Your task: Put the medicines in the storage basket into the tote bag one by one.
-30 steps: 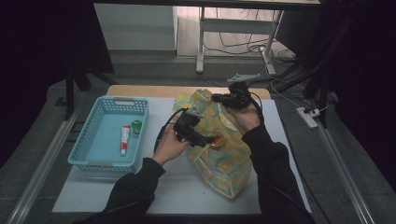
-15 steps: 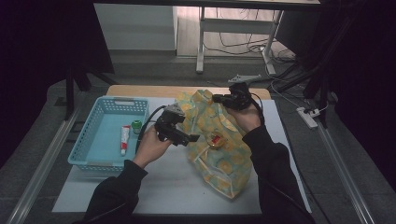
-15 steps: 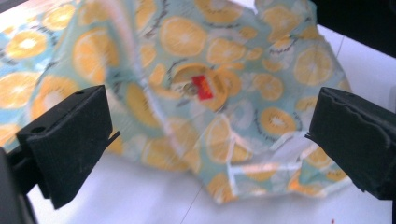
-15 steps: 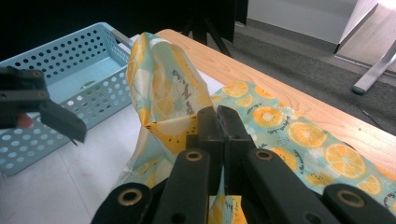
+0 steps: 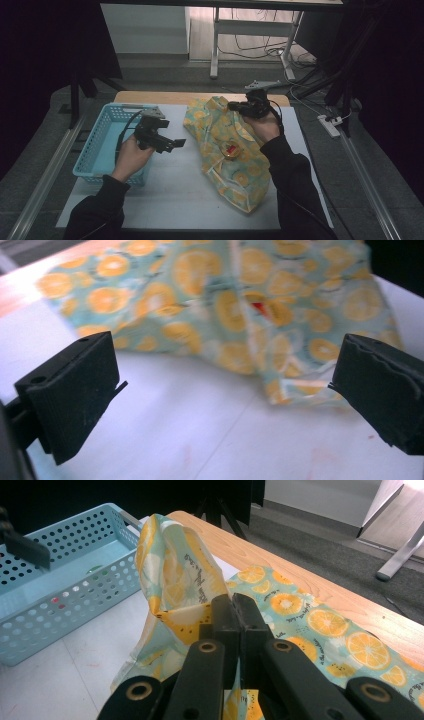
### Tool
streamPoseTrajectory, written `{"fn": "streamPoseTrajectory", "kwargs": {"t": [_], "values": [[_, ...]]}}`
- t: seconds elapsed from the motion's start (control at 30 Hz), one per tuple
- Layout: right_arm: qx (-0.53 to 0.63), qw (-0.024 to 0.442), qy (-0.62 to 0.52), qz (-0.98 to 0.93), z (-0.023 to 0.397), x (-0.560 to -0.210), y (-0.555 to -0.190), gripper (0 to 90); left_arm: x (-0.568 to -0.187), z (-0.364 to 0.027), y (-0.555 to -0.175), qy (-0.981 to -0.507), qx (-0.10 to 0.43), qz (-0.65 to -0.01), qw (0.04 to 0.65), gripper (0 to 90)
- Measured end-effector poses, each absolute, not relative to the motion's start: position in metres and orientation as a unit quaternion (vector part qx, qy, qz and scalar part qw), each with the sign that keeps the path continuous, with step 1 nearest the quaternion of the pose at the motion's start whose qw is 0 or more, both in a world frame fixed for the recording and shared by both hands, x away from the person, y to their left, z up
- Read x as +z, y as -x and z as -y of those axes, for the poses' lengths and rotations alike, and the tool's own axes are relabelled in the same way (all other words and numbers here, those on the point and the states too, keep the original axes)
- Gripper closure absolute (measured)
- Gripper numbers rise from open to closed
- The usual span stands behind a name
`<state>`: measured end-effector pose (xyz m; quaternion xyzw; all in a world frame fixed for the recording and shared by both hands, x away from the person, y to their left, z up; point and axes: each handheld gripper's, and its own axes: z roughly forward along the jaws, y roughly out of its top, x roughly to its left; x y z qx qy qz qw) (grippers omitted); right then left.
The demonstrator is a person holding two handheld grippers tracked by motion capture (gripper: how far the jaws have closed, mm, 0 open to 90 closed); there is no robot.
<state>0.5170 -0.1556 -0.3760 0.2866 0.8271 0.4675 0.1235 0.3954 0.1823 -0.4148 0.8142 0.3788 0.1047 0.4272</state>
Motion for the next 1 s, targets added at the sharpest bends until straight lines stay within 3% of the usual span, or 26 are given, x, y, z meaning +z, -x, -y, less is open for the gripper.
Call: {"fn": "streamPoseTrajectory", "kwargs": {"t": [0.53, 1.0], "values": [[0.467, 0.124, -0.288, -0.827, 0.156, -0.377, -0.517, 89.6, -0.436, -0.255, -0.385, -0.787, 0.147, -0.463, 0.38, 0.0], [0.467, 0.124, -0.287, -0.827, 0.155, -0.378, -0.517, 89.6, -0.474, -0.291, -0.397, -0.767, 0.134, -0.521, 0.351, 0.0]]}}
